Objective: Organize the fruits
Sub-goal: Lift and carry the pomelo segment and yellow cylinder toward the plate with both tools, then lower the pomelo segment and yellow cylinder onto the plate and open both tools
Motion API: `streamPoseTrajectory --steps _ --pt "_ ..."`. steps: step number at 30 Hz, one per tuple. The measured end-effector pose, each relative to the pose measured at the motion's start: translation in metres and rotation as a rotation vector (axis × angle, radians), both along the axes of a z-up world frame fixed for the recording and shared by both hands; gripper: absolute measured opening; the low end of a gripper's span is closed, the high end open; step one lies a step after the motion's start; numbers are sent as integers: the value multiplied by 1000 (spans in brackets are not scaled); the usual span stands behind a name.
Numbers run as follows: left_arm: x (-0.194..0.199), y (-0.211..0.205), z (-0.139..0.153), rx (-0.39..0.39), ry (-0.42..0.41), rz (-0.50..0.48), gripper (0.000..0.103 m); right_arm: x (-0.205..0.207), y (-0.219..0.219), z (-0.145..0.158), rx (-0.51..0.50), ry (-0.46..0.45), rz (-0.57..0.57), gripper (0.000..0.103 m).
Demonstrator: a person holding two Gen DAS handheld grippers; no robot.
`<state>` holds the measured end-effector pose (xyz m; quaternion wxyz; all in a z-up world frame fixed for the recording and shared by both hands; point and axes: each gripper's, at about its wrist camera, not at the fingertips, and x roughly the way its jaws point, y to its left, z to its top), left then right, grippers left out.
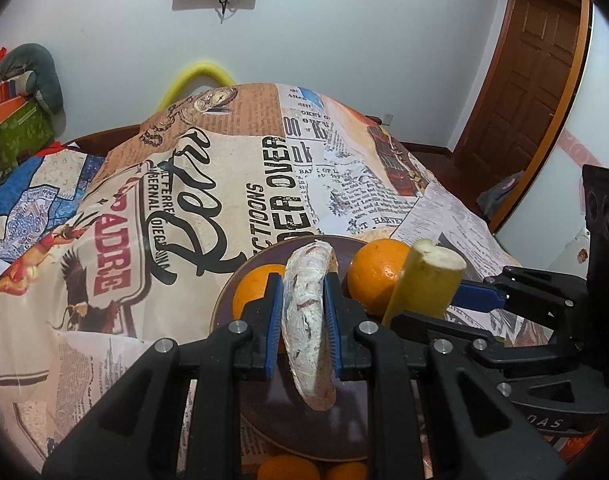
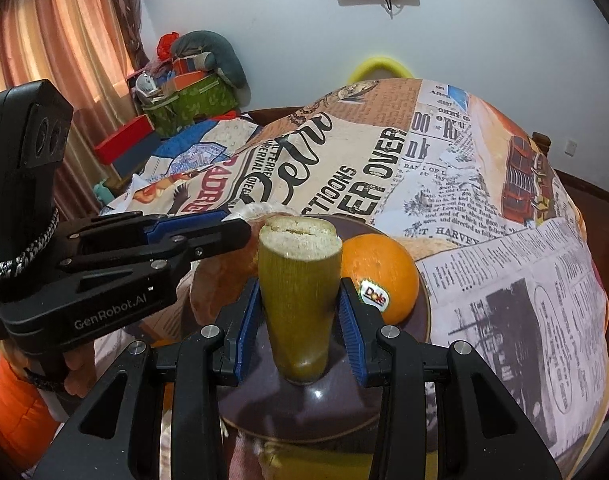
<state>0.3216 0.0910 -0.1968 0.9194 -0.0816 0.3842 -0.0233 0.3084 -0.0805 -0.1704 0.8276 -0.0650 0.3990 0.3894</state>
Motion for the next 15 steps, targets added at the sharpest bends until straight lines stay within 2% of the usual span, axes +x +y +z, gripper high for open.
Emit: streamPoseTrajectory --steps 8,11,15 --pt "3 -5 -3 -1 22 -18 20 4 2 -1 -5 -1 -1 36" --pt "3 -4 0 -10 19 -12 20 0 1 0 -14 -12 3 44" --pt "-2 -5 7 17 6 1 21 -2 -5 2 -16 -22 -5 44"
